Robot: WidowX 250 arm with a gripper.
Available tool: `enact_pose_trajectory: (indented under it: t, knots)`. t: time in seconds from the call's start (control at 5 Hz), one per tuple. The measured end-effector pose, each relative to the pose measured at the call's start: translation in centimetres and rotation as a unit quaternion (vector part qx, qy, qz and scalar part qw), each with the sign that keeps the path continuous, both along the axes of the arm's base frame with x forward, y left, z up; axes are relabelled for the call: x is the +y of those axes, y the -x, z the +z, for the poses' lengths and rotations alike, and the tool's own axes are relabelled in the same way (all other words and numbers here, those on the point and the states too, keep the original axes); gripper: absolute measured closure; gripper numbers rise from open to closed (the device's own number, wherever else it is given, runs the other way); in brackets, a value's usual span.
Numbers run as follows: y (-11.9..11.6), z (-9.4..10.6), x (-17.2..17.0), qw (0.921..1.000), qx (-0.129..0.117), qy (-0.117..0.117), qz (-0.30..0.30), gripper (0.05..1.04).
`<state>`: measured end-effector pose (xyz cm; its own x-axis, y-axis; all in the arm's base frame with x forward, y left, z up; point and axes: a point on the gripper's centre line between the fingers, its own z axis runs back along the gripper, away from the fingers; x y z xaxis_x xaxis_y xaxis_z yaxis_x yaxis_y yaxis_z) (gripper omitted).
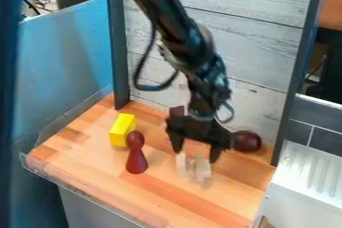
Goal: Move thin white block on top of flat white block on right
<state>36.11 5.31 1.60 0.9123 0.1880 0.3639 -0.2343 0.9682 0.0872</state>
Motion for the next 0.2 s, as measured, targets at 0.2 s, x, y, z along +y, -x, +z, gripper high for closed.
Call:
enact_pose_trajectory:
  t: [0.2]
  knots:
    - [1.23, 2.71, 1.96, 0.9994, -0.025, 0.022, -0.010, 0.083]
